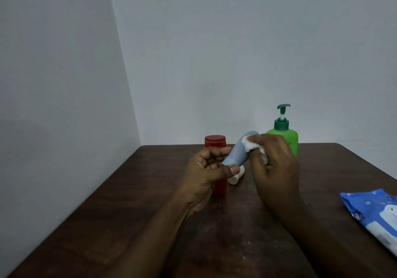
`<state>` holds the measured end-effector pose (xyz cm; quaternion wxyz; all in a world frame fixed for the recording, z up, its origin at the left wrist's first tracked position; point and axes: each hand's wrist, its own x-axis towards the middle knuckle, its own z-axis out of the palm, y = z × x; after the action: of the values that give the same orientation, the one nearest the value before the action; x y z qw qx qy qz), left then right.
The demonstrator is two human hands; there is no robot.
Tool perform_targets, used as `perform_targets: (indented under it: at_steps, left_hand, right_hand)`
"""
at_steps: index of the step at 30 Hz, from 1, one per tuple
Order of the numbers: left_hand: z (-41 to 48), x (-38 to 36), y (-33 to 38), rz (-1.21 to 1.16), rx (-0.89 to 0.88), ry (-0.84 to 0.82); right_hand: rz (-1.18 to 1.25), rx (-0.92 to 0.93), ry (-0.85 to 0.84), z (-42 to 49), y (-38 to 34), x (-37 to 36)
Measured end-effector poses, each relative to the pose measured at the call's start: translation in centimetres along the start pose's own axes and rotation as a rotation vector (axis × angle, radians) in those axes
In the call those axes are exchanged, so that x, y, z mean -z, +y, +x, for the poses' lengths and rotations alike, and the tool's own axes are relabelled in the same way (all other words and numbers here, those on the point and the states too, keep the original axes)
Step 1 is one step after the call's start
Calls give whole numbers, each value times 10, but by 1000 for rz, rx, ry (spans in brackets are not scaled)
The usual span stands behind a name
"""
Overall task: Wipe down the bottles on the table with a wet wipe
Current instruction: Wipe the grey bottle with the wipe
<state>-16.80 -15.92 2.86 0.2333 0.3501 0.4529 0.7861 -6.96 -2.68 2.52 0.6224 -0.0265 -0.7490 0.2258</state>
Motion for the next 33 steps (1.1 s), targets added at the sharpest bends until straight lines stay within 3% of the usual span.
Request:
perform_targets:
  at_steps: [5,12,16,22,25,29,33]
  left_hand:
    - [0,2,1,-14,-26,5]
    - [1,2,-1,84,-16,-10]
    - [1,1,1,68,-32,17]
    - [1,6,4,-50,20,4]
    - [0,10,7,-140,78,-90]
    - [-6,9,5,-53,119,-206]
    - [-6,10,8,32,84,-185]
  right_hand:
    - [9,105,-190,-5,-7,-5]
    - [-57,-57,82,8,8,7]
    - [-74,-77,137,8,11,8]
    - [-58,159,-101,-4,-3,-3]
    - [24,202,-91,-4,-7,-1]
    - [94,220,-55,-3,-10,2]
    - [92,212,-130,-4,-8,-2]
